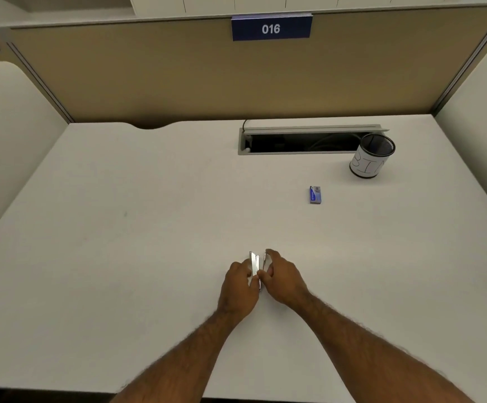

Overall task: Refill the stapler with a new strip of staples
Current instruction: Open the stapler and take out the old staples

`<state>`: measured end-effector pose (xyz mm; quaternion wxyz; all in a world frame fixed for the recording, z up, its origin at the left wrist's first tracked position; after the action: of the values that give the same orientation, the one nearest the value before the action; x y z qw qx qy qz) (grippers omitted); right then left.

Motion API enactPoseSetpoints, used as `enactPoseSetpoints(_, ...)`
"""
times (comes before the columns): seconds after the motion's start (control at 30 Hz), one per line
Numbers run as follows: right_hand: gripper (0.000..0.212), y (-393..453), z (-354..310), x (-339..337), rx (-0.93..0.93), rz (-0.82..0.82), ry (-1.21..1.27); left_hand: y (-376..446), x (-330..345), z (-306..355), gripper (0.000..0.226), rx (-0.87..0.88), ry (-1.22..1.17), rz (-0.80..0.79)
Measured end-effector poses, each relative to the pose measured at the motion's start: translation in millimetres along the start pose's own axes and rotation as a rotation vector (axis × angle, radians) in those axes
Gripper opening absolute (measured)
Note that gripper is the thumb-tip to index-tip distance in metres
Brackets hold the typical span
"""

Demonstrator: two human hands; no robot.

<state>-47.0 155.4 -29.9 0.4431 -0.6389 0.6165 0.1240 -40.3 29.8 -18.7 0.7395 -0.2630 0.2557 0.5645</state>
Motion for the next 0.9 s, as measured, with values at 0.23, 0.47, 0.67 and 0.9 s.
enactPoseSetpoints(0.23,0.048,-5,5,5,0.014,0.018,0.107,-3,0,-3,0.028,-0.134,-0.149,0.075)
enactPoseSetpoints(0.47,0.038,-9,9,4,0.027,0.022,0.23,-5,-2,-15,0.021,-0.35,-0.454,0.126)
enactPoseSetpoints(0.67,0.029,-13,15,-5,0.142,-0.008,0.478,-2,-1,-11,0.026,-0.352,-0.677,0.042)
enactPoseSetpoints(0.9,0.026,-19,4,-2,0.145,-0.252,0.626,4,0,-9,0.021,-0.352,-0.85,0.049)
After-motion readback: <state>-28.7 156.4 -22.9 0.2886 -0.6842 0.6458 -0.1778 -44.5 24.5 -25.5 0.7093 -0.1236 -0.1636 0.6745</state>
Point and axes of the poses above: each hand's wrist, its own y-axis towards the middle knuckle, its own x-axis out of the palm, z = x × y, the point moved 6 cm from there along y, towards the middle knuckle, and after that the axes turned 9 degrees about x, right-handed, at the moved point
